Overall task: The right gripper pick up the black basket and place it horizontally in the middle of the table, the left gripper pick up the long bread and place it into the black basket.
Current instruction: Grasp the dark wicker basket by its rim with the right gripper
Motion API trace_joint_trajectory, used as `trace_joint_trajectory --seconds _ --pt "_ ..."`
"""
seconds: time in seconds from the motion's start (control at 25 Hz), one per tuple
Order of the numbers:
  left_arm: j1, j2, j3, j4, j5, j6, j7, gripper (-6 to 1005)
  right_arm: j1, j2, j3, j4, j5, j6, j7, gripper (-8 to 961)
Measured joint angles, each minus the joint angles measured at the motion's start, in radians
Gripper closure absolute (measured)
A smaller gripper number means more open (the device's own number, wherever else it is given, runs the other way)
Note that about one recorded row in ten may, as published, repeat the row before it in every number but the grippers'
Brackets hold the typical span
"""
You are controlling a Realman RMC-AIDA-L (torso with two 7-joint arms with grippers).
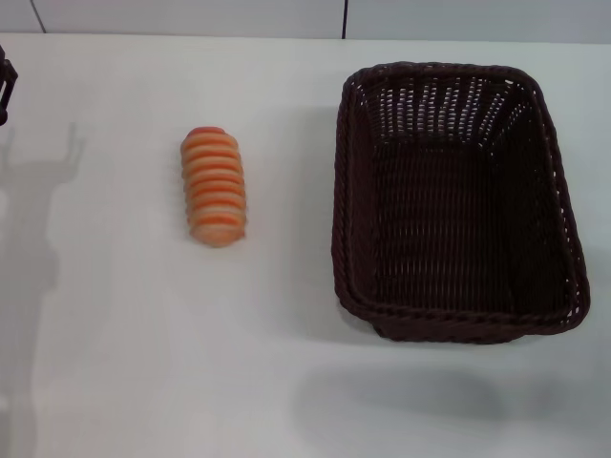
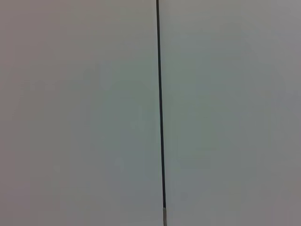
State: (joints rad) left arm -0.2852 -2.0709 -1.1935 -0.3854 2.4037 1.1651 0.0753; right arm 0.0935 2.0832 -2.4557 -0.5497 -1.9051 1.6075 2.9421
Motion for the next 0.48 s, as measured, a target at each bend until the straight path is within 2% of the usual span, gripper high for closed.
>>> trace_joint_trajectory --seconds 0.36,0.44,0.48 --pt "-0.006 0.002 0.000 0.007 0.000 -0.005 0.001 149 -0.001 -0.006 -0.002 -0.048 -0.004 -0.017 0.003 124" --pt "-0.008 0.002 -0.006 0.007 0.000 -0.006 0.002 149 -0.013 -0.029 -0.002 -0.118 -0.005 -0.083 -0.019 124" --pt "-0.009 0.003 -0.011 0.008 0.000 -0.006 0.002 149 -0.026 -0.059 -0.001 -0.193 -0.007 -0.151 -0.059 124"
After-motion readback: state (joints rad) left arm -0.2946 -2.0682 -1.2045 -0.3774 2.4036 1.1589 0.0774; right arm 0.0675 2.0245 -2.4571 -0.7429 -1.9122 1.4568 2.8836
